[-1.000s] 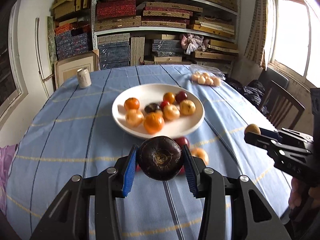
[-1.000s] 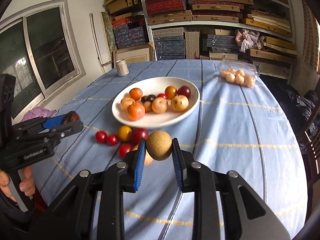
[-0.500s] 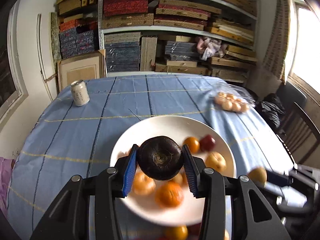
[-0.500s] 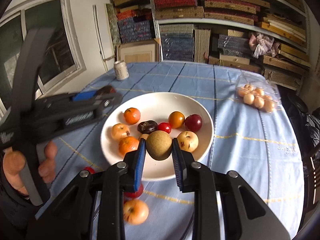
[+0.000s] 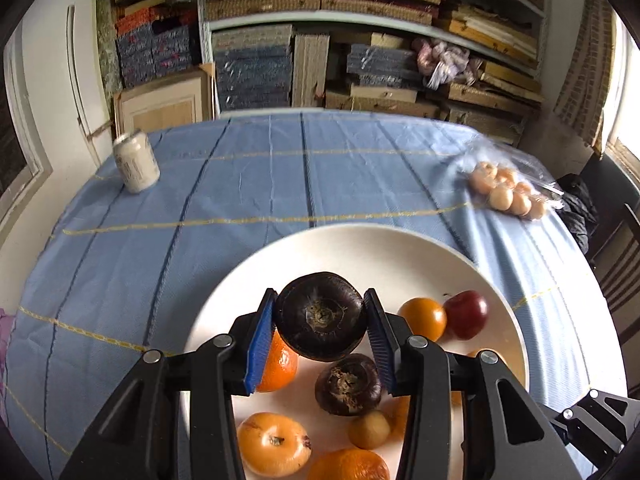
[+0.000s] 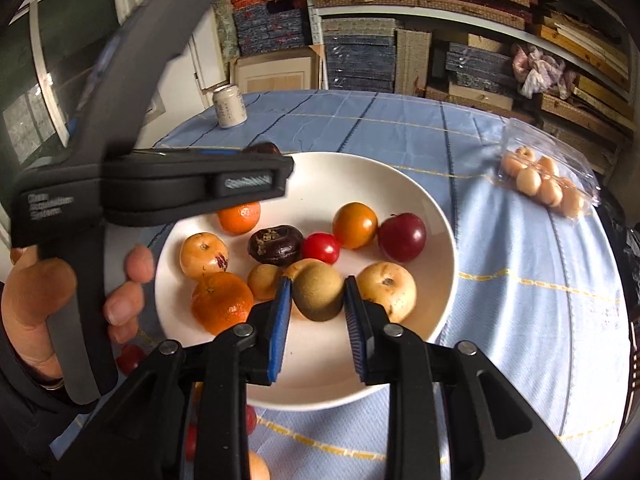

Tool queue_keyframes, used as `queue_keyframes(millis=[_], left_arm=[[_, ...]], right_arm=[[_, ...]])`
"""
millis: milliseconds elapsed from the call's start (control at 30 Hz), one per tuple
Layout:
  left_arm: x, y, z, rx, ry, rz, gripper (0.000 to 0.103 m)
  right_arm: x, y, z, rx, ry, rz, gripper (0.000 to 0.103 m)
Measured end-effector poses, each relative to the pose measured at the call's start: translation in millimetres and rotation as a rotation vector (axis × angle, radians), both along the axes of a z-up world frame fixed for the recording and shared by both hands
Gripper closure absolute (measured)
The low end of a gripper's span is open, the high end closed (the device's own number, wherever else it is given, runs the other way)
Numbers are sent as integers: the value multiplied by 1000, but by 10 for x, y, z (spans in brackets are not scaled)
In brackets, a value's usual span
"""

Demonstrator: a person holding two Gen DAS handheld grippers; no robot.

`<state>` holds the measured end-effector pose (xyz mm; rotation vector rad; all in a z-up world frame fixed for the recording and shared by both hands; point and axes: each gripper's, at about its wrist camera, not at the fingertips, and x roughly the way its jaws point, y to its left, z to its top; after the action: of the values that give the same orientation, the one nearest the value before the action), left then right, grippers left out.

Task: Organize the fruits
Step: 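Carry the dark brown fruit and tan fruit over the plate and open both tools, then grasp the large pale streaked apple with the right tool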

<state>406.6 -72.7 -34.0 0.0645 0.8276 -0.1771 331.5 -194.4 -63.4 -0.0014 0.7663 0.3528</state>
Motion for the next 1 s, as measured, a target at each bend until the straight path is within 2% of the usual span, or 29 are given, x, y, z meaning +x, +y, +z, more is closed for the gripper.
queue_keyframes(millis=[33, 67, 100, 133, 200, 267, 333, 433, 600, 667, 767, 1000], left_arm=[[16, 9, -26, 2, 10, 5, 54], [26, 30, -41, -1, 18, 12, 39], [22, 61, -44, -8, 20, 24, 34], [-8, 103, -27, -18, 10, 36, 28], [-68, 146, 23, -27, 1, 31, 25], [-174, 225, 89, -57, -1, 37, 17], [-332, 339, 175, -103, -13, 42, 16], [-633, 459, 251, -117, -33, 43, 8], [-1230, 585, 211, -62, -38, 4, 8], [-1507, 674, 103, -34, -29, -2, 8], [-1799, 803, -61, -34, -26, -6, 8], [-2049, 904, -408, -10, -33, -34, 8]], right_arm=[[11, 13, -13, -3, 6, 6, 67], [6, 10, -15, -5, -3, -5, 54], [-16, -11, 1, -1, -22, -22, 45], [-35, -31, 17, 5, -31, -29, 45], [-96, -81, 51, 21, -31, -38, 45], [-194, -149, 84, 41, -27, -52, 45], [-329, -180, 103, 36, -32, -56, 45], [-551, -211, 109, 33, -32, -53, 45], [-1040, -199, 5, 24, -18, -42, 45], [-1239, -148, -81, 13, -16, -34, 45], [-1453, -48, -247, -2, 1, -14, 45], [-1549, 197, -461, -51, -1, -17, 45]])
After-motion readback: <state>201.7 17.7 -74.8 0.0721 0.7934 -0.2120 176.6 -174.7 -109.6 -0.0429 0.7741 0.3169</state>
